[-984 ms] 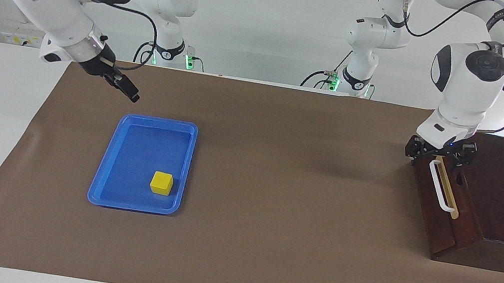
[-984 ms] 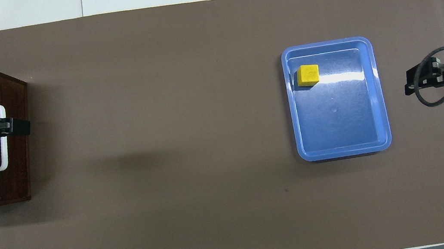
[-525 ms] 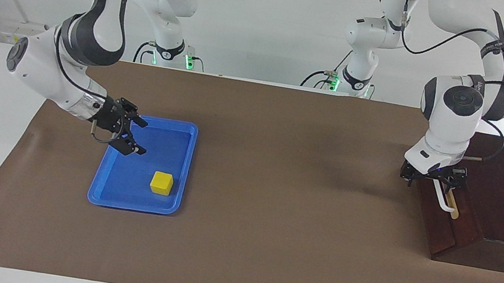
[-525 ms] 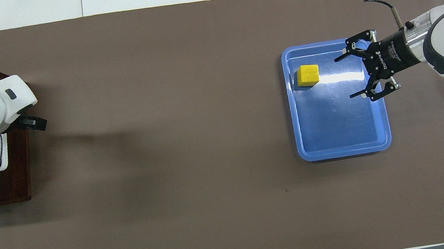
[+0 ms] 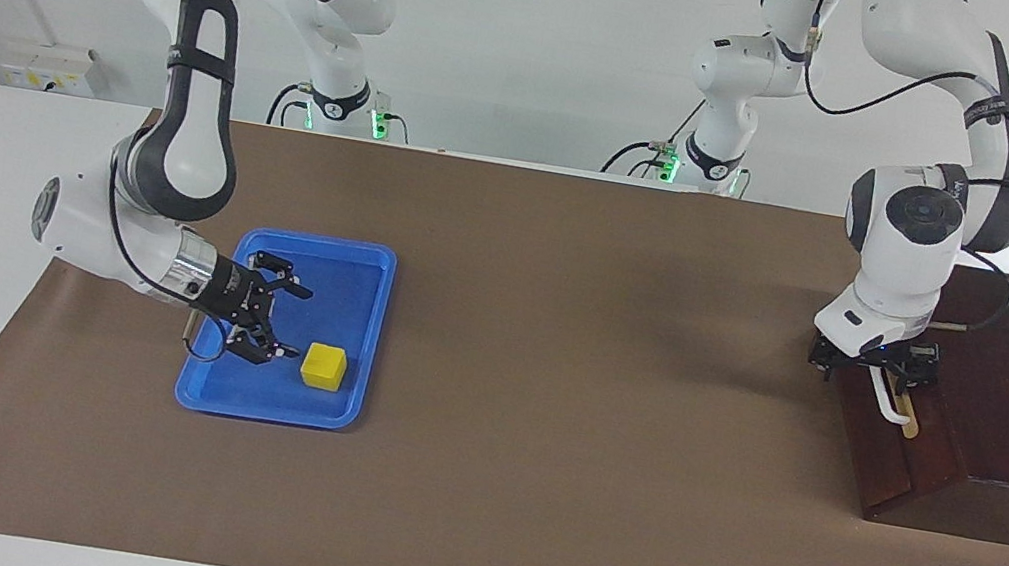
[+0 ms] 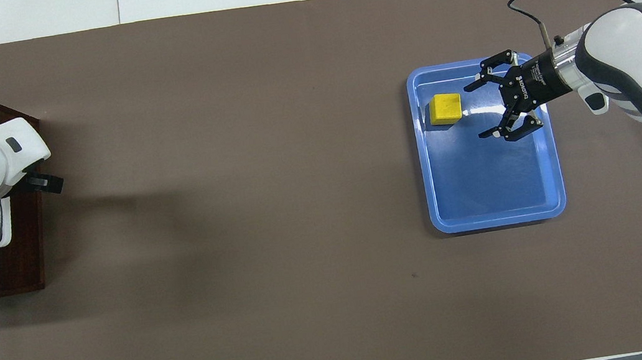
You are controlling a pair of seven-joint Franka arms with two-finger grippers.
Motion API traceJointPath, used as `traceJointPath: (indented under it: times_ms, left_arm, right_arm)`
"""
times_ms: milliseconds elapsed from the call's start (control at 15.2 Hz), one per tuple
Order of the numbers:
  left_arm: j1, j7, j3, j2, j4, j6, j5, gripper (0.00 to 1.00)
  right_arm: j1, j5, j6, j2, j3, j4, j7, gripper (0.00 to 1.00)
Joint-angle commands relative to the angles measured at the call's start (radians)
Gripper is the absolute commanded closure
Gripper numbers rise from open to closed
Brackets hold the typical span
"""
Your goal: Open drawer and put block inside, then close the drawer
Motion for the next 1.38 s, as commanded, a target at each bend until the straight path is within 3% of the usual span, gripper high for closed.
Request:
traceJointPath:
  times_ms: [0, 131, 656, 1115, 1311]
  left_arm:
    - [0.013, -0.028, -0.003, -0.006, -0.052, 0.062, 0.021, 0.00]
    - [-0.012, -0.077, -0.004, 0.014, -0.043, 0.065, 0.021, 0.00]
    - [-0.271, -0.346, -0.008, 0.016, 0.002, -0.032, 0.009, 0.00]
    - [-0.291, -0.352, -0.008, 0.017, 0.025, -0.065, -0.045, 0.00]
    - [-0.289, -0.351, -0.009, 0.042, 0.142, -0.191, -0.054, 0.00]
  right_arm:
    - [-0.006, 0.047, 0.053, 0.009, 0.012, -0.017, -0.011, 0.00]
    - [-0.012, 0.057, 0.058, 0.012, 0.012, -0.021, -0.034, 0.00]
    - [-0.001, 0.066, 0.119, 0.055, 0.012, -0.021, -0.103, 0.00]
    - [0.022, 0.106, 0.154, 0.057, 0.012, -0.023, -0.103, 0.00]
    - [0.026, 0.106, 0.162, 0.057, 0.012, -0.034, -0.108, 0.00]
